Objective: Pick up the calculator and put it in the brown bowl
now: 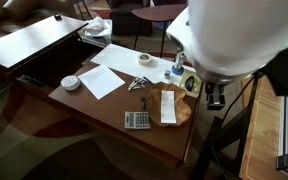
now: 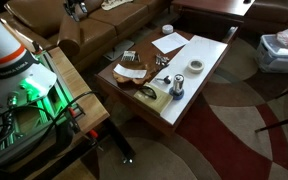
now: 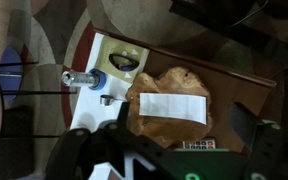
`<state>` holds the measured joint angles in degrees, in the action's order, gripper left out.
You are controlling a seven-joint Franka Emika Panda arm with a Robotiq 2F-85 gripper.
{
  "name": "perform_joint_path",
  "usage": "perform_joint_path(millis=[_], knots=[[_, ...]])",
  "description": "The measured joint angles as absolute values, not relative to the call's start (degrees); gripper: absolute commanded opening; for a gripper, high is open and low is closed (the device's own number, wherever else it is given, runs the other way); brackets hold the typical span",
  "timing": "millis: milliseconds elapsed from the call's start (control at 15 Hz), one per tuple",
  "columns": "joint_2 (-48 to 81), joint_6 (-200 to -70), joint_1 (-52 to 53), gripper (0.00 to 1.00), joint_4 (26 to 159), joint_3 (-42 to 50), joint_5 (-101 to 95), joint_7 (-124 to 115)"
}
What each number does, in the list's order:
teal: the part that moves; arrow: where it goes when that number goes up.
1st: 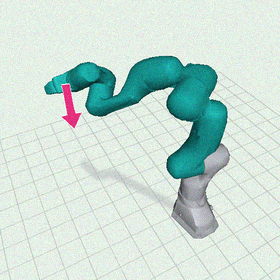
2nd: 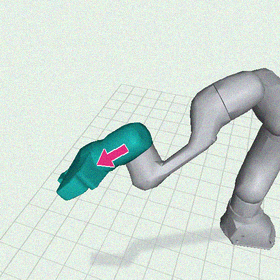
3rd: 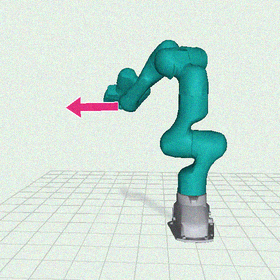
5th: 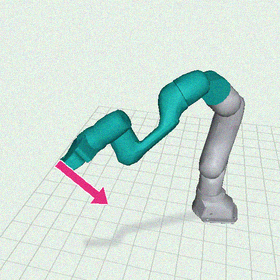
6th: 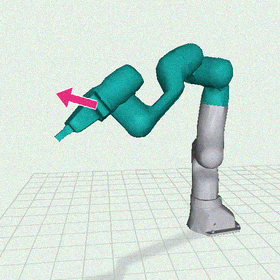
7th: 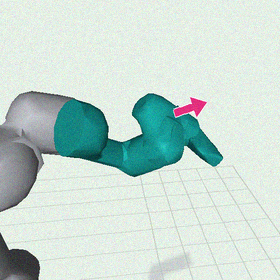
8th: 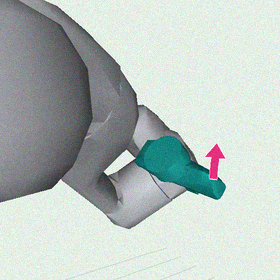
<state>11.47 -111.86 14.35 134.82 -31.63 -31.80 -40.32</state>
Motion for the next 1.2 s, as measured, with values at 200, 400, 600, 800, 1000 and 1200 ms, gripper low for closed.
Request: perform_joint_path(millis=[200,400,600,800,1000,1200], knots=[[20.73,-111.26,18.08,1.00,127.99,-25.22,-28.06,-38.41],[27.67,-110.88,20.68,1.00,123.17,-21.29,-23.03,-35.96],[29.94,-110.51,21.49,1.00,121.49,-20.65,-22.35,-35.89],[29.83,-110.34,23.06,1.00,121.12,-19.05,-21.88,-36.68],[33.22,-112.21,27.77,1.00,117.95,-14.33,-21.85,-45.66],[40.86,-115.64,31.91,1.00,112.31,-9.84,-22.10,-55.25]])
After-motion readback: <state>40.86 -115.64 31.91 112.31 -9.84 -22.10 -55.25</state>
